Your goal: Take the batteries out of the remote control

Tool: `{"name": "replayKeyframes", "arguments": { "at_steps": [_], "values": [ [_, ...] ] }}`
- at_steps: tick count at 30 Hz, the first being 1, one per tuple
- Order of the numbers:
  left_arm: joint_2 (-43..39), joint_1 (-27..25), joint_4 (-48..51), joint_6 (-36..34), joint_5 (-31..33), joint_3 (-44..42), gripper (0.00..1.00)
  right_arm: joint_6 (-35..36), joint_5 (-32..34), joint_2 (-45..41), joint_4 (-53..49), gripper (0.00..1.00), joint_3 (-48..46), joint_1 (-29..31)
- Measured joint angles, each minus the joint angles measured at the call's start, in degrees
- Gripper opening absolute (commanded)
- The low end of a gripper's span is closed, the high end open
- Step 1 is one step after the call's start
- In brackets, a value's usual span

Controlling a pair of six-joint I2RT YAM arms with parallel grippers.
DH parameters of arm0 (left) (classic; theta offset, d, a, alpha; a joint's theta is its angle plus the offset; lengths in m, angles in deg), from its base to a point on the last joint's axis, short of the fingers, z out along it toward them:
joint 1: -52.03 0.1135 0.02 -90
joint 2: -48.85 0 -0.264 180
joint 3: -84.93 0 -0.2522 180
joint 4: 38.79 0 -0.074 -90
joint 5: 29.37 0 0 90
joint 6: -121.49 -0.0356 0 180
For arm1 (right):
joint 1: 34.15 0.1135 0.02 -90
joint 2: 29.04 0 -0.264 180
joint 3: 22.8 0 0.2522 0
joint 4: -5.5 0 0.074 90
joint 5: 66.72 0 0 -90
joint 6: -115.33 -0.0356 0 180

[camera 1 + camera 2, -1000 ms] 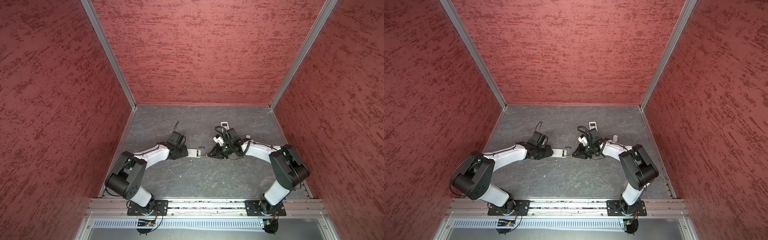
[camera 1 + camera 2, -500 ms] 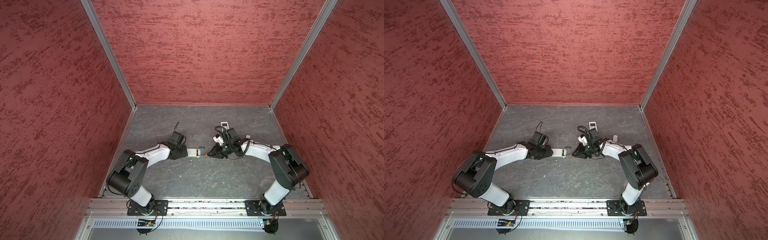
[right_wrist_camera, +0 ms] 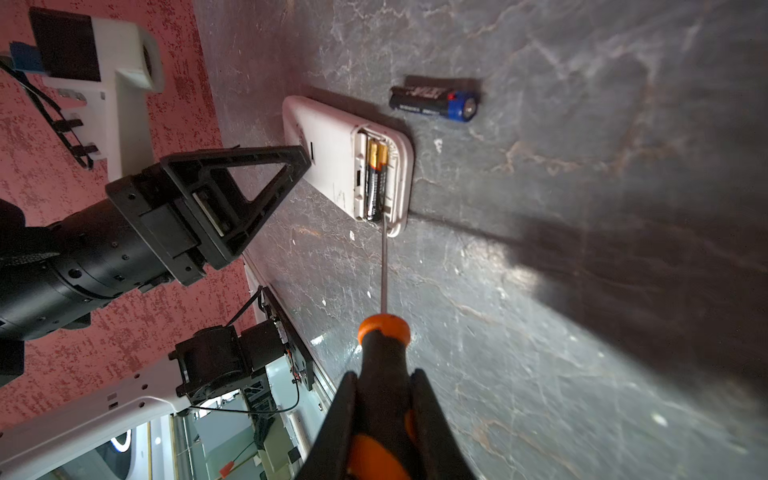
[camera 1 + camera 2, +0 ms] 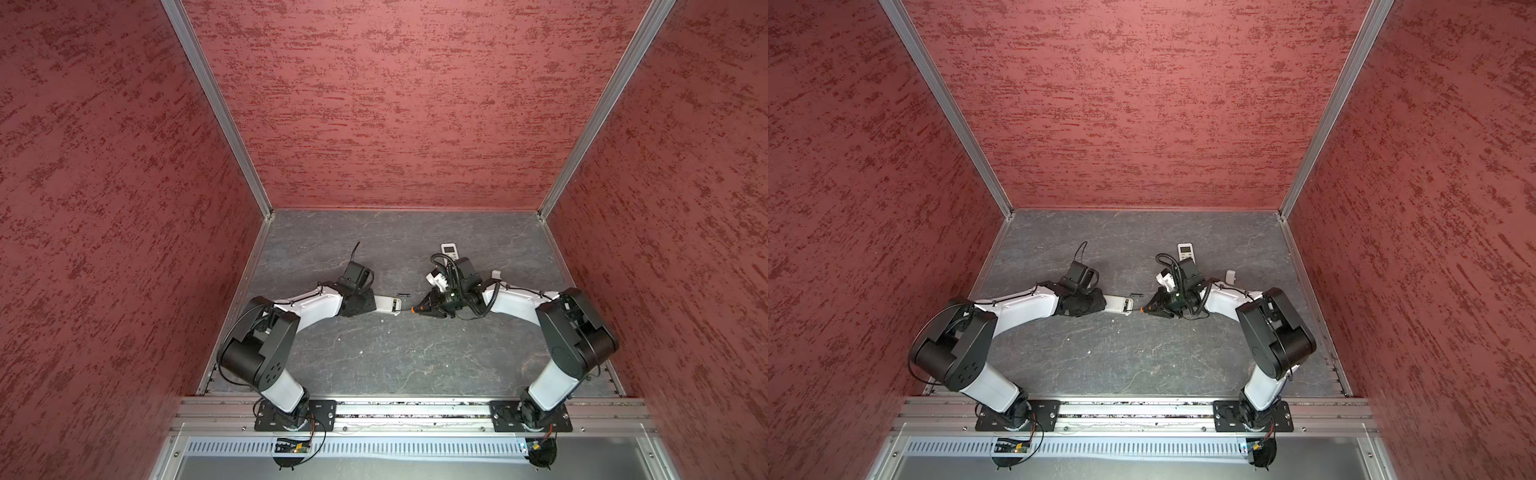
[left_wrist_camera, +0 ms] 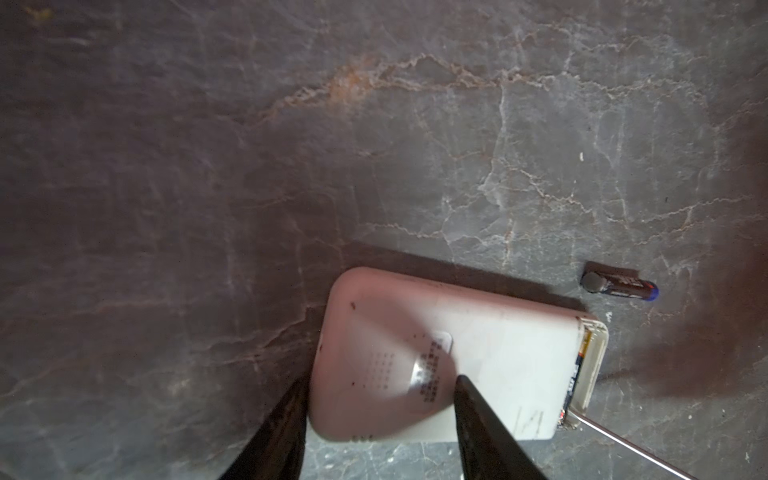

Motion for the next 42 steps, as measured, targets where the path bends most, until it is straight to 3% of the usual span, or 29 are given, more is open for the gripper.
{"name": "replayKeyframes", "arguments": {
  "at_steps": [21, 42],
  "values": [
    [0.11, -0.63, 0.02, 0.72, 1.68, 0.09, 0.50, -6.32, -0.87, -1.44, 9.79, 0.00, -6.01, -0.28],
    [0.11, -0.66, 0.02, 0.70, 2.08, 0.15, 0.49, -2.56, 4.22, -4.85, 2.60, 0.00, -3.48, 0.15]
  ]
}}
